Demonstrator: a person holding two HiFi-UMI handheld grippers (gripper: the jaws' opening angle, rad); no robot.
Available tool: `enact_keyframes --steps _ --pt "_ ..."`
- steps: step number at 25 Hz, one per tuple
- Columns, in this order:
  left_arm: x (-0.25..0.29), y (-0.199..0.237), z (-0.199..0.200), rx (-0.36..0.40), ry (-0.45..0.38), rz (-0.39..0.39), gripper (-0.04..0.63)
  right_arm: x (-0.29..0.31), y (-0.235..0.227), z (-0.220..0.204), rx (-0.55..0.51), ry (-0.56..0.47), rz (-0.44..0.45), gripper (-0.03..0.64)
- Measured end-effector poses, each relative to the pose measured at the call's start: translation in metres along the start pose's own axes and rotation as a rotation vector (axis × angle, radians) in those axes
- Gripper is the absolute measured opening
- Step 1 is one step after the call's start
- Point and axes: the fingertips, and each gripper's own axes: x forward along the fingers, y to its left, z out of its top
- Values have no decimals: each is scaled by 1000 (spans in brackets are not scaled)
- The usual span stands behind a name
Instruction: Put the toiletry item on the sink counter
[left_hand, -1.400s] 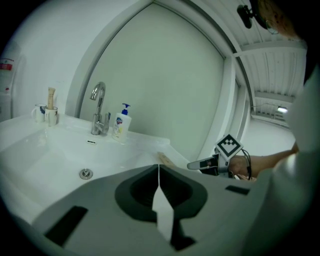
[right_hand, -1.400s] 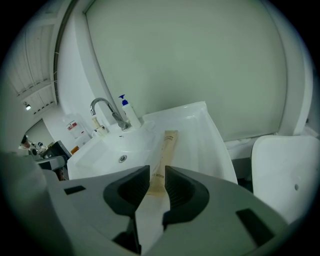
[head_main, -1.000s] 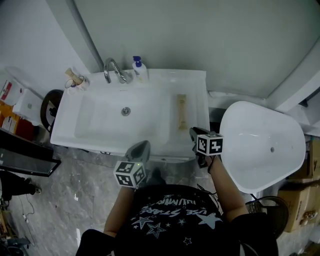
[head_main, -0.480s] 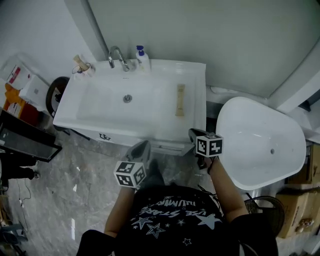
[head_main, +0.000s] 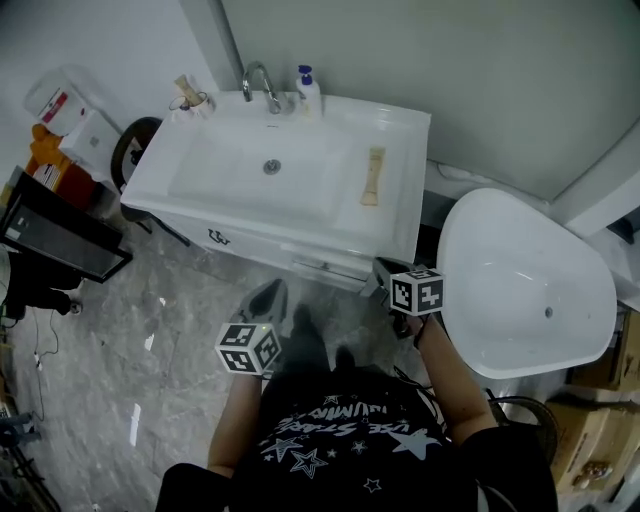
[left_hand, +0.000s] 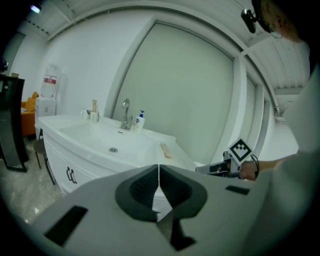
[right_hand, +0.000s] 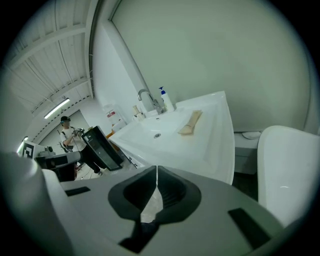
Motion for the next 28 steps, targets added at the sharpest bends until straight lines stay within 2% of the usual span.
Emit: enact_keyframes --steps 7,15,22,28 --pt "-23 1 -20 -29 4 26 21 0 19 0 -40 -8 51 17" --pt "-43 1 -26 -41 -14 20 20 -2 36 4 -105 -9 37 15" --pt "-96 0 -59 -81 -20 42 21 -17 76 -26 -151 -12 32 14" --pt "-149 -12 -81 -78 -31 46 21 -42 122 -62 -205 -16 51 14"
